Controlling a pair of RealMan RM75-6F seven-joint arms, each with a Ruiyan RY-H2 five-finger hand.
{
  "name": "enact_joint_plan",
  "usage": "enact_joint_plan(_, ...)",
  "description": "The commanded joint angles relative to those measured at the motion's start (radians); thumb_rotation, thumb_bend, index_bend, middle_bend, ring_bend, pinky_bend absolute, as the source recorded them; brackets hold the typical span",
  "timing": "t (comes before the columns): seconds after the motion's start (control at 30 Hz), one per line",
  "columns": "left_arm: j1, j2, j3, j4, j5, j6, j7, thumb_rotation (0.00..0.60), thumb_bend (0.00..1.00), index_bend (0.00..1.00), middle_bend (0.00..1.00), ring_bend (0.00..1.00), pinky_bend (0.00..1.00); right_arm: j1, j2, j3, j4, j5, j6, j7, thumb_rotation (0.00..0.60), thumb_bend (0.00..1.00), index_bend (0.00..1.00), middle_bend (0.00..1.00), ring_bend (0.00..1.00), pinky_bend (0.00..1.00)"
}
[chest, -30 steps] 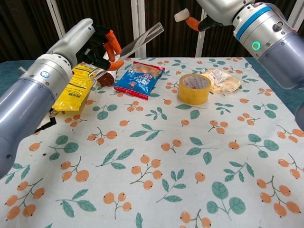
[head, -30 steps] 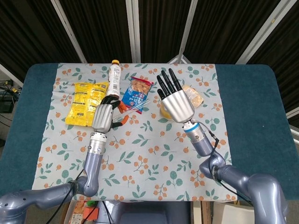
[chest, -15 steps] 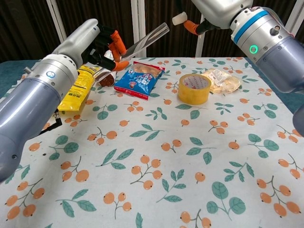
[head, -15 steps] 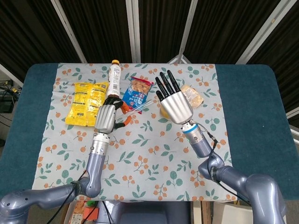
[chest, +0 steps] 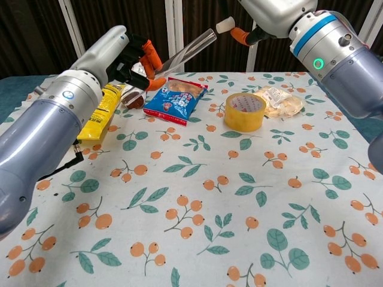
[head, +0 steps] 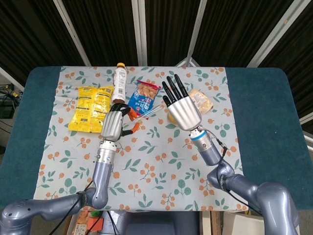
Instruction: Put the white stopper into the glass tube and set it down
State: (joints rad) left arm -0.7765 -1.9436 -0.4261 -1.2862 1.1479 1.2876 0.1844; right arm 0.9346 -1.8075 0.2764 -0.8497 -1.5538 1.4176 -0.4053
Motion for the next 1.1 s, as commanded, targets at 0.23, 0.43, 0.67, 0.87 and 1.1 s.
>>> enact_joint_plan(0.23,0.0,-0.004,0.0,0.0,-0.005,-0.001,0.003,0.6,0.58,0.7,0.71,0.27,0.18,-0.002,-0.002,-0.005,0.0,0.002,0.0,0.003,0.6,0.39,0.7,0.23,0.03,0.0)
enact_joint_plan(0.43,-0.001,-0.005,-0.003,-0.004,-0.006,-0.001,0.004,0.6,0.58,0.7,0.71,0.27,0.18,-0.002,-0.003,-0.007,0.0,0.002,-0.001,0.005,0.6,0.39,0.7,0.23,0.03,0.0)
enact_joint_plan(0.67,-0.001,-0.006,-0.003,-0.008,-0.009,-0.002,0.008,0.6,0.58,0.7,0.71,0.27,0.18,-0.004,-0.002,-0.013,-0.004,0.001,0.0,0.005,0.6,0.39,0.7,0.23,0.03,0.0)
enact_joint_plan(0.87,-0.004,-0.008,-0.005,-0.014,-0.007,-0.001,0.01,0.6,0.58,0.7,0.71,0.27,0.18,-0.004,-0.002,-0.014,-0.012,-0.001,0.002,0.003,0.6,0.39,0.7,0.23,0.03,0.0)
enact_joint_plan(1.1,-0.007,-0.01,-0.008,-0.016,-0.013,-0.002,0.018,0.6,0.58,0.7,0.71,0.27,0.18,-0.007,0.001,-0.017,-0.022,-0.002,0.003,-0.001,0.6,0.39,0.7,0.23,0.03,0.0)
